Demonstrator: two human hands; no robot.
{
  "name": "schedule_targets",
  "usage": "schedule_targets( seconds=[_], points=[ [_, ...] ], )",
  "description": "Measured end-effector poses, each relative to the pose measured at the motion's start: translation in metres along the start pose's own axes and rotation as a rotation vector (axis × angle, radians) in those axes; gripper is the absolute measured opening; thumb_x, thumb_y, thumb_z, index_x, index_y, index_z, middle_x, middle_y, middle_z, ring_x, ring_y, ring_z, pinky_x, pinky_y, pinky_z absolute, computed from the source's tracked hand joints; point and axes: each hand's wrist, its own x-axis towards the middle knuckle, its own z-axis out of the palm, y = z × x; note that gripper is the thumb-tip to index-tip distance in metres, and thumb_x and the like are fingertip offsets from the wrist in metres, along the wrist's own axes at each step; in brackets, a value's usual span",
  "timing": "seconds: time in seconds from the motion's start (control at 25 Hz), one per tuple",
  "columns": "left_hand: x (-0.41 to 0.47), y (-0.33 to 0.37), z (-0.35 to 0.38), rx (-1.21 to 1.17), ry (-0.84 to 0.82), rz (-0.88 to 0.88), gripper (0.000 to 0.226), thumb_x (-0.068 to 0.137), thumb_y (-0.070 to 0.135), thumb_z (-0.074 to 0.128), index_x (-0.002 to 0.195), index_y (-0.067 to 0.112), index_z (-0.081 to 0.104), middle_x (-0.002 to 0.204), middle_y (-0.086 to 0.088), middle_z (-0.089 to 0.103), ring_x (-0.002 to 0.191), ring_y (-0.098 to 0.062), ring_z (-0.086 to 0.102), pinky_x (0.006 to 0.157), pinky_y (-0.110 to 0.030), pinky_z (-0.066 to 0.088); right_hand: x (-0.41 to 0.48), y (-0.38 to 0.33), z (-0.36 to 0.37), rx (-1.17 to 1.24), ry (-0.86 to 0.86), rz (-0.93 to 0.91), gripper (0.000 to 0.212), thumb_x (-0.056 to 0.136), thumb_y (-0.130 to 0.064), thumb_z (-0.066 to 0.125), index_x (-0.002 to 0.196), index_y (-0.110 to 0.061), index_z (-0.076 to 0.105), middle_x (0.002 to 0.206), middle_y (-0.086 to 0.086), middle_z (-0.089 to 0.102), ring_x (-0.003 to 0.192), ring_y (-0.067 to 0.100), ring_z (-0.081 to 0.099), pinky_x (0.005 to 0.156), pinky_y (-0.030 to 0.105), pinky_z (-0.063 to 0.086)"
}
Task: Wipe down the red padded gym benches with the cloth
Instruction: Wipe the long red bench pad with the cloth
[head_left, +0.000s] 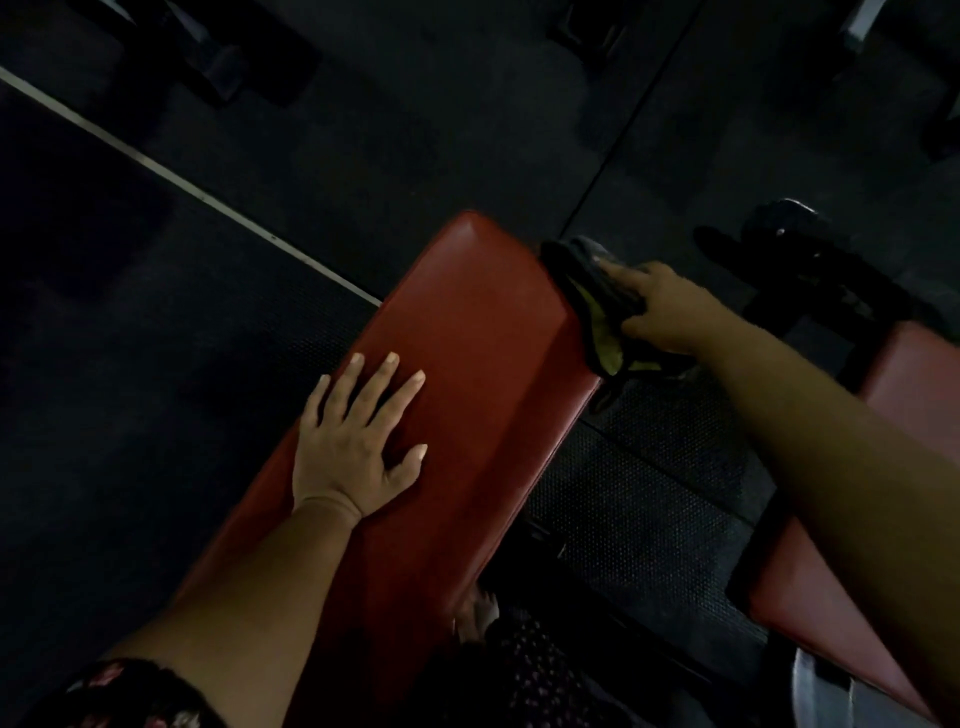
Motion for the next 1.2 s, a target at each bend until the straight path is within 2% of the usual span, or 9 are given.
schedule_targets(
  seconds=[0.12, 0.28, 0.36, 0.4, 0.56, 0.72, 0.88, 1.04, 1.2],
  points=[
    [0.0, 0.0, 0.0, 0.004, -0.009, -0.008, 0.066, 0.089, 0.06, 0.034, 0.149, 0.032, 0.034, 0.155, -0.002, 0.037, 0.145, -0.031, 0.028, 0.116, -0.053, 0.019, 0.0, 0.0, 0.006, 0.182, -0.006, 0.146, 0.08, 0.087, -0.022, 0.062, 0.152, -0.041, 0.02, 0.146, 0.014, 0.041, 0.123, 0.035, 0.05, 0.102, 0.038, 0.045],
    [0.001, 0.001, 0.0, 0.003, -0.001, -0.011, 0.065, 0.09, 0.059, 0.031, 0.148, 0.031, 0.034, 0.154, -0.004, 0.039, 0.144, -0.032, 0.029, 0.115, -0.053, 0.02, -0.043, -0.009, 0.027, -0.065, 0.119, 0.119, 0.08, 0.092, -0.032, 0.058, 0.151, -0.05, 0.007, 0.154, 0.004, 0.023, 0.119, 0.043, 0.047, 0.094, 0.048, 0.047],
    [0.001, 0.0, 0.0, 0.006, -0.002, -0.011, 0.065, 0.09, 0.058, 0.03, 0.149, 0.031, 0.034, 0.154, -0.005, 0.039, 0.144, -0.032, 0.028, 0.115, -0.053, 0.019, -0.055, -0.003, 0.05, 0.026, 0.182, 0.121, 0.082, 0.091, -0.03, 0.058, 0.151, -0.05, 0.006, 0.155, 0.001, 0.022, 0.115, 0.041, 0.05, 0.089, 0.044, 0.048],
    [0.001, 0.0, 0.0, 0.007, -0.004, -0.01, 0.065, 0.091, 0.058, 0.029, 0.149, 0.031, 0.033, 0.155, -0.005, 0.038, 0.145, -0.032, 0.028, 0.116, -0.053, 0.018, -0.054, 0.0, 0.059, 0.227, 0.198, 0.157, 0.084, 0.088, -0.027, 0.059, 0.151, -0.05, 0.007, 0.153, 0.002, 0.026, 0.114, 0.038, 0.052, 0.088, 0.041, 0.049],
    [0.0, 0.001, 0.001, 0.012, 0.008, -0.008, 0.065, 0.091, 0.058, 0.03, 0.149, 0.03, 0.036, 0.155, -0.005, 0.037, 0.145, -0.032, 0.027, 0.116, -0.053, 0.018, -0.059, -0.027, 0.083, 1.608, 0.168, 0.406, 0.087, 0.086, -0.007, 0.06, 0.151, -0.047, 0.017, 0.135, 0.005, 0.056, 0.106, 0.024, 0.064, 0.09, 0.043, 0.056],
    [-0.001, 0.0, 0.002, 0.008, 0.037, -0.006, 0.064, 0.091, 0.056, 0.031, 0.148, 0.029, 0.037, 0.155, -0.005, 0.037, 0.145, -0.032, 0.027, 0.116, -0.053, 0.018, -0.095, -0.057, 0.138, 1.383, 0.207, 0.388, 0.097, 0.069, -0.031, 0.063, 0.143, -0.063, 0.009, 0.142, -0.006, 0.047, 0.109, 0.021, 0.061, 0.089, 0.043, 0.056],
    [-0.002, 0.0, 0.003, 0.002, 0.056, 0.001, 0.063, 0.092, 0.056, 0.031, 0.148, 0.028, 0.039, 0.156, -0.004, 0.037, 0.146, -0.031, 0.027, 0.116, -0.052, 0.019, -0.081, -0.039, 0.142, 1.601, 0.063, 0.435, 0.082, 0.092, -0.007, 0.053, 0.152, -0.047, 0.013, 0.125, 0.006, 0.061, 0.093, 0.022, 0.065, 0.078, 0.035, 0.059],
    [-0.002, -0.001, 0.005, 0.013, 0.075, 0.003, 0.063, 0.092, 0.056, 0.031, 0.149, 0.03, 0.037, 0.156, -0.002, 0.036, 0.146, -0.03, 0.026, 0.116, -0.053, 0.019, -0.117, -0.068, 0.151, 1.158, 0.3, 0.335, 0.083, 0.092, -0.024, 0.053, 0.147, -0.058, 0.002, 0.144, 0.0, 0.036, 0.094, 0.016, 0.059, 0.082, 0.037, 0.054],
    [-0.002, -0.003, 0.007, 0.015, 0.093, 0.018, 0.063, 0.093, 0.058, 0.029, 0.148, 0.029, 0.039, 0.156, -0.003, 0.037, 0.145, -0.031, 0.027, 0.116, -0.054, 0.021, -0.133, -0.078, 0.171, 1.13, 0.201, 0.279, 0.088, 0.088, -0.03, 0.056, 0.143, -0.064, -0.004, 0.152, 0.004, 0.027, 0.092, 0.018, 0.06, 0.083, 0.04, 0.056]
  ],
)
